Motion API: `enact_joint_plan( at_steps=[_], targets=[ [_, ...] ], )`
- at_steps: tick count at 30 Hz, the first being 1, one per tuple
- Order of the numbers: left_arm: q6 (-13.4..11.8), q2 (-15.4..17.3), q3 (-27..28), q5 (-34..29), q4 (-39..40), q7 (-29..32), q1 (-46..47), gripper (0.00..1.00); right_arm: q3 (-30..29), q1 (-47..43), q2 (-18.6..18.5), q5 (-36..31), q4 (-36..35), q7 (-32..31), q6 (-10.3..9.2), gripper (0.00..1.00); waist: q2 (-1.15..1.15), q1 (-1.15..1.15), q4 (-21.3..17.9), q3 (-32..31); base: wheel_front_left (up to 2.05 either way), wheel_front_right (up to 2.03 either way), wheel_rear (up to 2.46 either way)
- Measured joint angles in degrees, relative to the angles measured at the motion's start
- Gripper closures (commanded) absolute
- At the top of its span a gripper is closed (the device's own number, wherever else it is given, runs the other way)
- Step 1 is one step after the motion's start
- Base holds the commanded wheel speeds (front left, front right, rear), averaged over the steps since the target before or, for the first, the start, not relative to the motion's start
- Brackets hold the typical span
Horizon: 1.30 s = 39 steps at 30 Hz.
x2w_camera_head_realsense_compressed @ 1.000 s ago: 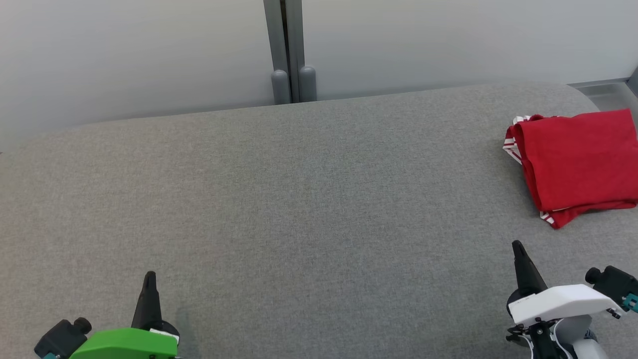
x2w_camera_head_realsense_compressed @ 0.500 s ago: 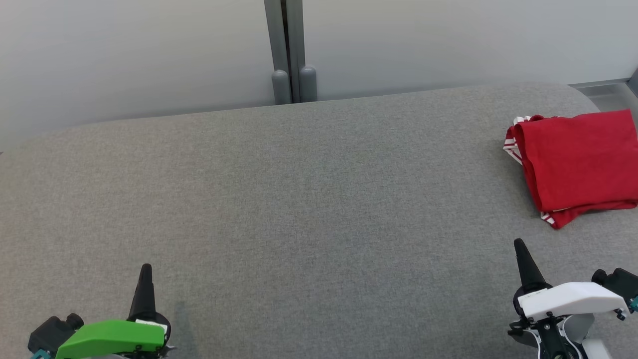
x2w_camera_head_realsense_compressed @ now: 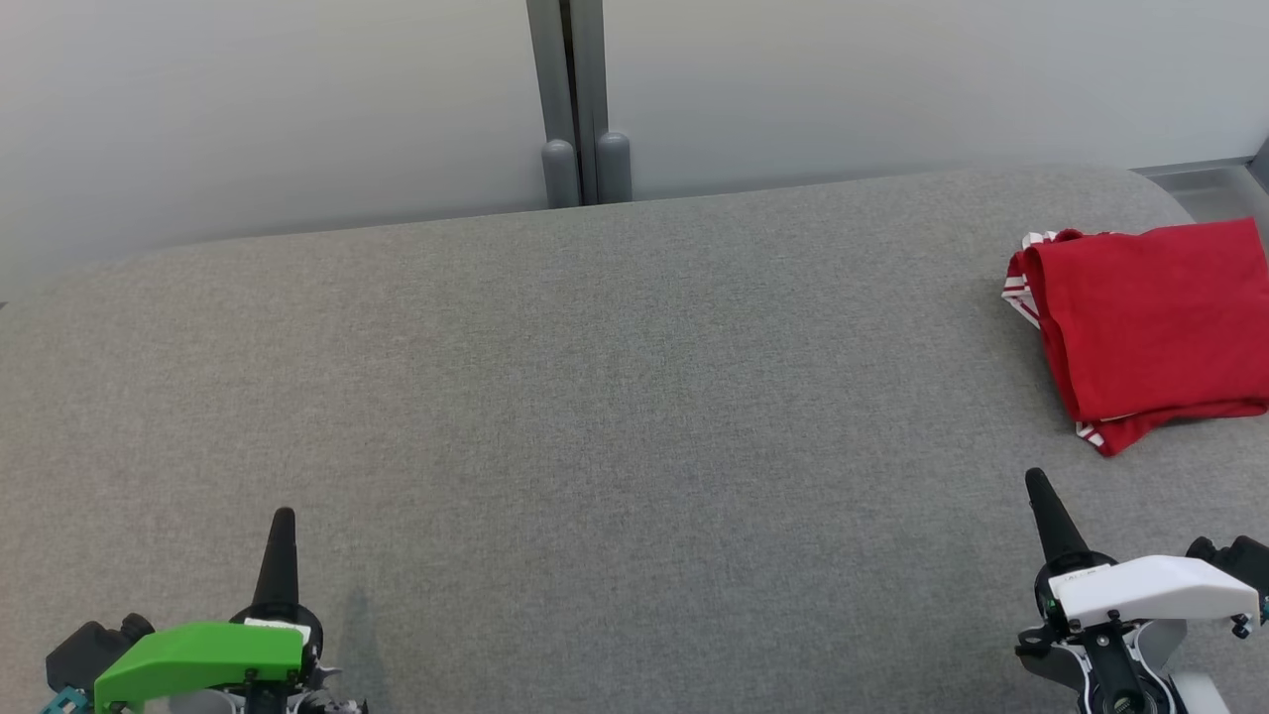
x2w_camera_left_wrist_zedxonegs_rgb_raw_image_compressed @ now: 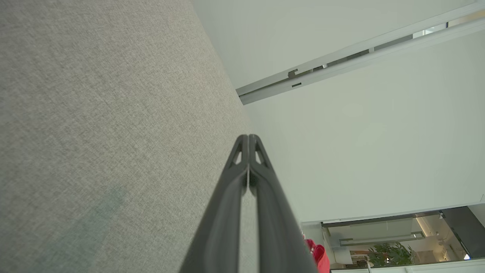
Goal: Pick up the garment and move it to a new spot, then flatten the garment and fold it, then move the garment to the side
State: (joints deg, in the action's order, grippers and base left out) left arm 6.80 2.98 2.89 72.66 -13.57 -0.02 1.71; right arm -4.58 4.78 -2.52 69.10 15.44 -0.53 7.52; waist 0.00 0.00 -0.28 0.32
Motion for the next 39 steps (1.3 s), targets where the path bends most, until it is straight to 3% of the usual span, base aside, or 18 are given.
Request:
enact_joint_plan(
  at_steps=[39],
  targets=[
    [0.35,0.01,2.49,15.79,-0.36,4.99,3.11,1.0,-1.54,0.88,-0.13,18.24,-1.05,-4.75,0.0,1.0,0.0,0.0,0.21,-0.11,0.0,0.0,0.0]
  ],
)
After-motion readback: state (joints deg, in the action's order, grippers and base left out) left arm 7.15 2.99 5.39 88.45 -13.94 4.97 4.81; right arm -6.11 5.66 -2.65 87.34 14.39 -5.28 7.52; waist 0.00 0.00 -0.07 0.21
